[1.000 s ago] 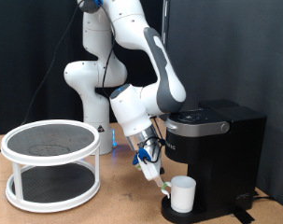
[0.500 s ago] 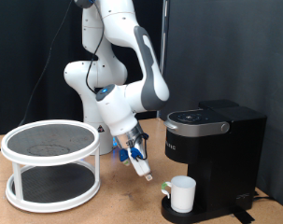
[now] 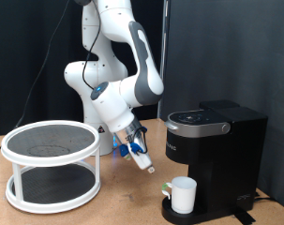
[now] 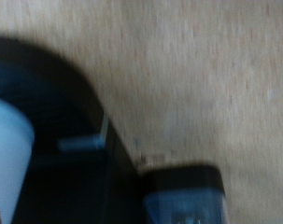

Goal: Make a cup of coffee with the keurig machine

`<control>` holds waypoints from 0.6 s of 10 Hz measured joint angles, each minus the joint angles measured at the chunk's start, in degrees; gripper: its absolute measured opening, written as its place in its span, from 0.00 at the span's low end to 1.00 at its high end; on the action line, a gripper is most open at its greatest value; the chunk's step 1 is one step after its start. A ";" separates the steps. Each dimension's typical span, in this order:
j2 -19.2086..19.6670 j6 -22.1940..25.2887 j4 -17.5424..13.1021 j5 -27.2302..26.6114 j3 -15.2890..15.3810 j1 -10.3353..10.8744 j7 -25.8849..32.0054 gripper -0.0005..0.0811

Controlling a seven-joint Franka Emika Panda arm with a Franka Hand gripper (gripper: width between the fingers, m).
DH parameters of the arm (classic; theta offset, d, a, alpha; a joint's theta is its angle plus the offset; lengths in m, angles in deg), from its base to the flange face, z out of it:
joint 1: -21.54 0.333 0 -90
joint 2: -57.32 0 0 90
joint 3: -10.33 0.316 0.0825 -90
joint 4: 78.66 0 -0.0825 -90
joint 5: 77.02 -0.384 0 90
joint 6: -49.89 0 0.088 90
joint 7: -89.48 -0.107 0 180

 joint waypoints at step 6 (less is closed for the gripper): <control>-13.22 15.38 0.65 -8.04 -3.97 -0.17 5.04 0.91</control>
